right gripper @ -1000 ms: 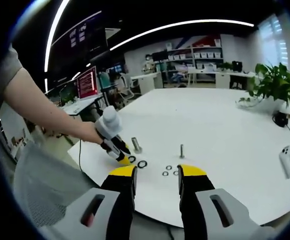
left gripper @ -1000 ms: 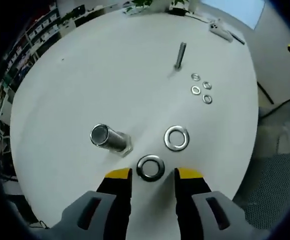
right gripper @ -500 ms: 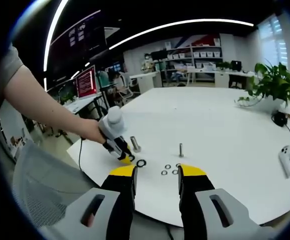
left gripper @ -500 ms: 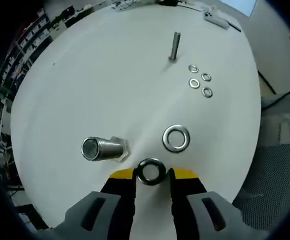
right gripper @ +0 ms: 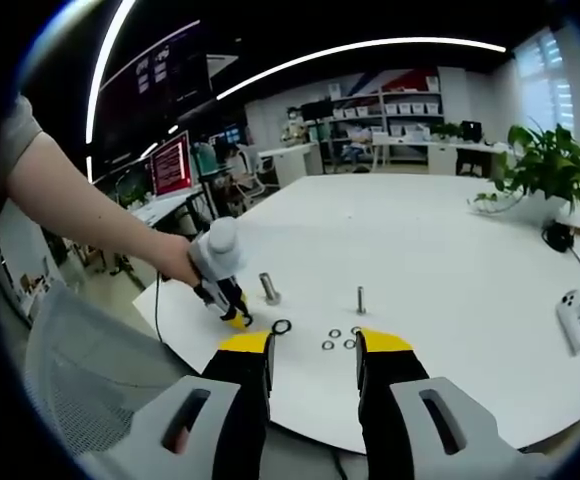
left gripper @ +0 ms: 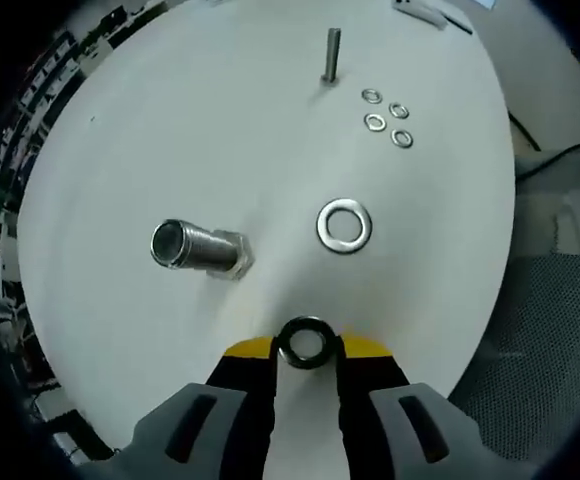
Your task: Place the washer onto the threaded stud by aligning its center hole with the stud, sliding it down to the base, and recovering from edge contact or off-axis alignment until the washer reaches the visible bottom stop.
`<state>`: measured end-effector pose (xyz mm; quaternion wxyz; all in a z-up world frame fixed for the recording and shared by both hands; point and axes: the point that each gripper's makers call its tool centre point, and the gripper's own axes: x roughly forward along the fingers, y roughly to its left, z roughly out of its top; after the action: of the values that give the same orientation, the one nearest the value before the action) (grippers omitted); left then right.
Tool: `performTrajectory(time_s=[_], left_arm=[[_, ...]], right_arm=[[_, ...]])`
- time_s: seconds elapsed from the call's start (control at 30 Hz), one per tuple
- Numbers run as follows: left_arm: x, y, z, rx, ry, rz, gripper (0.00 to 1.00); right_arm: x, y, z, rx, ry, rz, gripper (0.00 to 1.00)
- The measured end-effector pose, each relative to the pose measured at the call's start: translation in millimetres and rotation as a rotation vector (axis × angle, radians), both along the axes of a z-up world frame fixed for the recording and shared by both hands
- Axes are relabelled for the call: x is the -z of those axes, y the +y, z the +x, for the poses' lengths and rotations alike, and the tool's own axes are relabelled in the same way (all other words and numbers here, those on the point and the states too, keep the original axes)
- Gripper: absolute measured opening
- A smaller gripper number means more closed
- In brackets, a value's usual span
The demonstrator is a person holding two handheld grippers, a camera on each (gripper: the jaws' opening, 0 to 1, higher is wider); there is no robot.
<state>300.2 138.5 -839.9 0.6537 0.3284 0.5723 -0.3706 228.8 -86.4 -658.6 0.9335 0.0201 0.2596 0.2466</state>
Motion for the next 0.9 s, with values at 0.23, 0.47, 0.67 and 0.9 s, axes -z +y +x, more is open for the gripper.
performTrajectory(time_s=[0.23,0.47,0.67,0.9], left_arm=[[0.4,11.1,-4.9,-0.003,0.009,0.017,0.21],[1.0,11.7,-5.4,0.007,0.008,0.022,0.22],[2.0,15.8,-6.9,0.004,0.013,0.026,0.23],[2.6,15.2,-7.0,-0.009,0.015,0.034,0.23]], right_arm=[[-0.6,1.0,-0.2,-0.003,-0.001,0.006,0.35],[-0.9,1.4,-0.3,-0.003,-0.002,0.011,0.35],[-1.8,1.3,0.0,-0.002,-0.007,0.016,0.35],[-2.7,0.8,0.5,0.002,-0.009,0.021,0.35]])
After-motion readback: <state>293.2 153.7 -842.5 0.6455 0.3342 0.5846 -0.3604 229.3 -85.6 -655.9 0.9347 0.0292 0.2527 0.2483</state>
